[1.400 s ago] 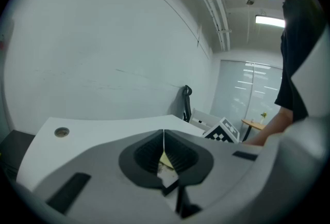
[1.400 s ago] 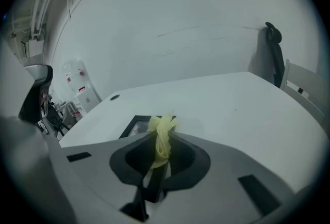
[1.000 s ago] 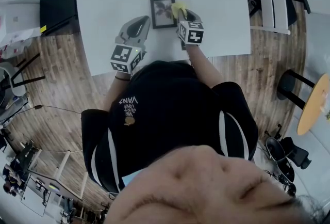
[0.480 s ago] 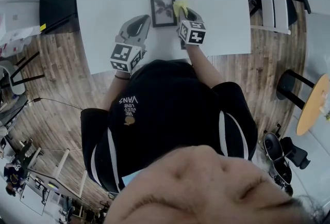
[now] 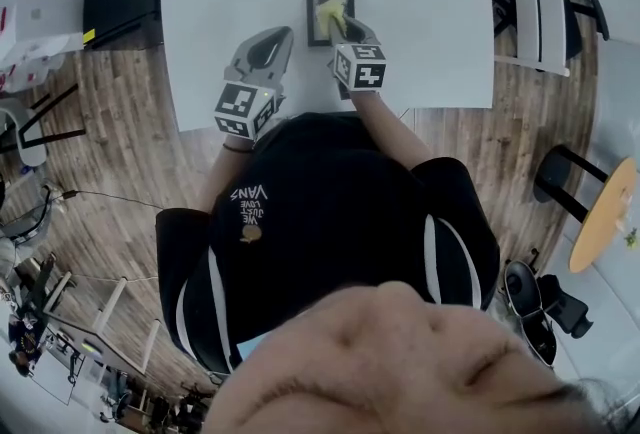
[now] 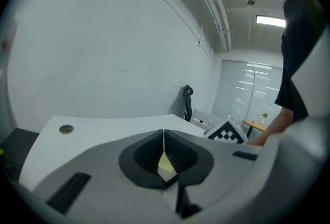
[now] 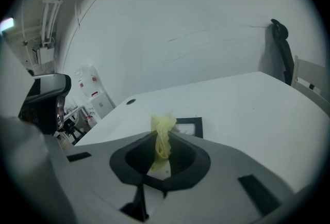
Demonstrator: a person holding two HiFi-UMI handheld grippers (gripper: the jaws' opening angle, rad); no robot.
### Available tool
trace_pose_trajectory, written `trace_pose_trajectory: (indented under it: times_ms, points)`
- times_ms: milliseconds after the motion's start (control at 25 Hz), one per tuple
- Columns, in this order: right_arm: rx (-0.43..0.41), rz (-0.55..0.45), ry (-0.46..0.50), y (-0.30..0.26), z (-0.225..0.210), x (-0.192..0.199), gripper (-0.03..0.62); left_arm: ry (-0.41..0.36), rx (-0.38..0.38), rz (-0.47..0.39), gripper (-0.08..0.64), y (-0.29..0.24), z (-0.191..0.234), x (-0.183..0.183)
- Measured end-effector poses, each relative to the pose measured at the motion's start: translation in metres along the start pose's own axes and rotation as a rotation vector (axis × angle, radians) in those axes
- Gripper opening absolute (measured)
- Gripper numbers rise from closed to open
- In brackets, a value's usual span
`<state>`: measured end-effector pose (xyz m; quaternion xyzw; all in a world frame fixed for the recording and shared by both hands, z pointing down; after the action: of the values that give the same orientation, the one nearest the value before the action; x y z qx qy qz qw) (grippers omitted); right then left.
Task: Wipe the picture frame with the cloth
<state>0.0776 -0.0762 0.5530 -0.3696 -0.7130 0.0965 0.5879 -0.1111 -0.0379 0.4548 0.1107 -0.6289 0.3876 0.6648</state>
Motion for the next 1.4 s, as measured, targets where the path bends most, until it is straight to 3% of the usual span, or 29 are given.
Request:
trace_pose_trajectory:
  times_ms: [240, 520, 920, 1400]
  points:
    - [-0.049, 0.011, 0.024, -0.011, 0.02, 0.003, 0.048, 0.007, -0.025, 0.01, 0.017, 0.012, 0.004, 0.004]
    - [-0.051, 0.026, 0.039, -0.019, 0.031, 0.012, 0.048, -0.002, -0.041, 0.014, 0.017, 0.025, 0.007, 0.009]
    - [0.007, 0.029, 0.035, -0.016, 0.021, 0.018, 0.048, -0.006, -0.022, 0.009, 0.017, 0.028, 0.006, 0.01]
    - [0.122, 0.011, -0.013, 0.009, -0.026, 0.022, 0.048, -0.019, 0.038, 0.012, 0.017, 0.008, -0.011, 0.007]
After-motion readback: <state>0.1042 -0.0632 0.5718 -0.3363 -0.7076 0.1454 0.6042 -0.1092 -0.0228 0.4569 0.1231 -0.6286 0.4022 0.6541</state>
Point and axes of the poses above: the fingertips, and each gripper's own axes: y backward along the fingers, z to its left, x out of its underside, the point moved 9 cm from there along y, backward along the fingers, and after that the axes turned 1 degree about z, right-handed, at the moved point
